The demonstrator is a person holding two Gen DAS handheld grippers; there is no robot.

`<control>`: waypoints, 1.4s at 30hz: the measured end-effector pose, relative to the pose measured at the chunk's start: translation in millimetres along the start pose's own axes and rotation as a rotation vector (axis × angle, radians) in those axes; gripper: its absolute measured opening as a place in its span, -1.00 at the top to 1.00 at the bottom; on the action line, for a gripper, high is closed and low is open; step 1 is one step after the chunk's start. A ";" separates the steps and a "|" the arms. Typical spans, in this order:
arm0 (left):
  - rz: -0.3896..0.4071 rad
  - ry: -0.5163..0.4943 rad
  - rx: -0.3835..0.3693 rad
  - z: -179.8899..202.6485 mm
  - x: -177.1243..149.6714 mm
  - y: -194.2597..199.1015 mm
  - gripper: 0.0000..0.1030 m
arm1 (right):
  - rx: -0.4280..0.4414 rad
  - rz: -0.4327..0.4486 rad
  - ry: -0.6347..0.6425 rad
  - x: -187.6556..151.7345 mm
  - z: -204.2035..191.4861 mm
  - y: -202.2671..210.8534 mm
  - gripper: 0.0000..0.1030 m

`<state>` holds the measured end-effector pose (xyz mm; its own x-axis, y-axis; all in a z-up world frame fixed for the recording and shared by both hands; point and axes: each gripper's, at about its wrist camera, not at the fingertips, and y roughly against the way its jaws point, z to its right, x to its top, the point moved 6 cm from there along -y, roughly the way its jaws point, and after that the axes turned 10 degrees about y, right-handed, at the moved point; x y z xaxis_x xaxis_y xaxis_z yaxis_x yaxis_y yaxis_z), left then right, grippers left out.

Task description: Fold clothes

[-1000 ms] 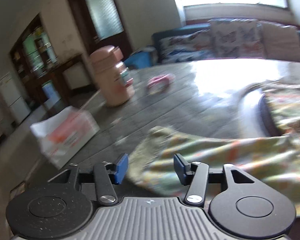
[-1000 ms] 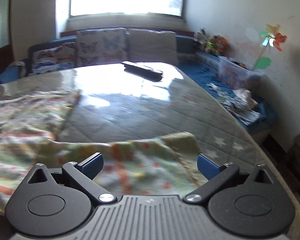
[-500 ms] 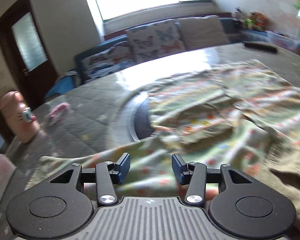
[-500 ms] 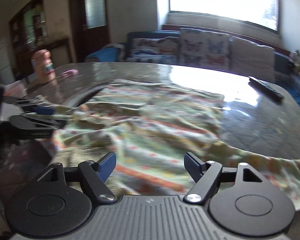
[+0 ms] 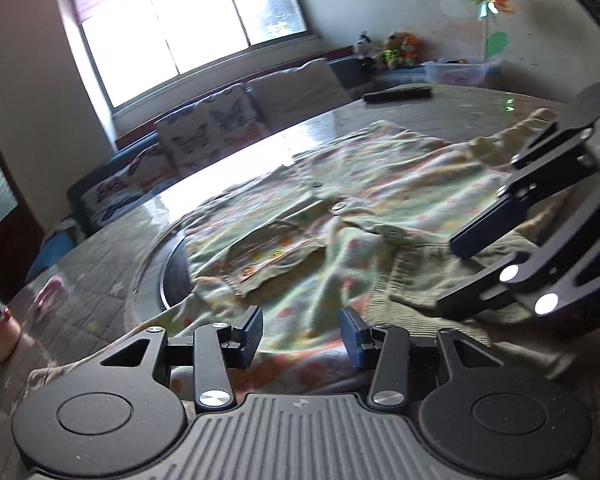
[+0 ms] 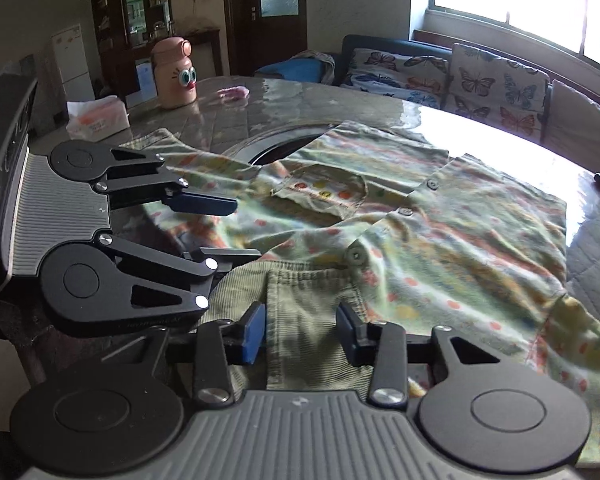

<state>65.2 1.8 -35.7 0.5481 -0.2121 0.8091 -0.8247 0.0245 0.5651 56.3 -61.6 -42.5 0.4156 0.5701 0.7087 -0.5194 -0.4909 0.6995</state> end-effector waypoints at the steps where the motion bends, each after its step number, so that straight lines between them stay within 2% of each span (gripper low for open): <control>1: 0.002 -0.003 -0.010 0.7 -0.3 0.3 0.16 | 0.001 -0.002 0.000 -1.7 -0.5 0.2 0.39; 3: 0.003 0.008 -0.020 -0.7 0.3 -0.2 0.16 | 0.002 -0.007 -0.001 -5.0 -1.5 0.7 0.51; 4: 0.003 0.018 -0.025 -2.5 0.8 0.2 0.16 | 0.002 -0.003 -0.004 -5.3 -1.4 2.0 0.70; 7: 0.024 0.043 -0.031 -8.9 7.6 4.8 0.13 | -0.007 0.029 -0.029 -0.5 3.5 11.4 0.94; 10: 0.040 0.082 -0.029 -17.1 17.3 6.4 0.13 | 0.005 0.064 -0.090 3.3 14.0 22.2 0.97; 14: 0.024 0.114 -0.041 -18.4 21.3 -2.1 0.14 | 0.018 0.112 -0.182 5.6 29.7 38.3 0.98; 20: -0.028 0.126 -0.112 -3.8 14.3 -14.1 0.20 | 0.012 0.148 -0.245 6.3 43.3 50.0 0.98; 24: -0.034 0.127 -0.162 4.0 13.4 -10.9 0.19 | 0.030 0.138 -0.230 6.2 38.0 45.0 0.98; 28: -0.038 0.089 -0.174 12.5 9.7 -8.5 0.19 | 0.048 0.126 -0.215 6.0 32.4 40.0 0.98; 36: -0.033 0.092 -0.265 27.7 5.4 2.4 0.18 | 0.084 0.104 -0.184 5.5 21.4 29.9 0.93; 39: -0.016 0.070 -0.258 23.5 5.7 13.0 0.16 | 0.105 0.119 -0.184 8.6 21.0 33.9 0.84; 42: 0.008 0.072 -0.236 11.5 8.4 25.5 0.16 | 0.114 0.152 -0.212 13.2 26.9 39.1 0.84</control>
<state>47.1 -10.6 -16.3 0.5570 -0.1411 0.8184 -0.7783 0.2553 0.5737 61.6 -91.0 -3.3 0.4923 0.3396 0.8014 -0.5053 -0.6382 0.5809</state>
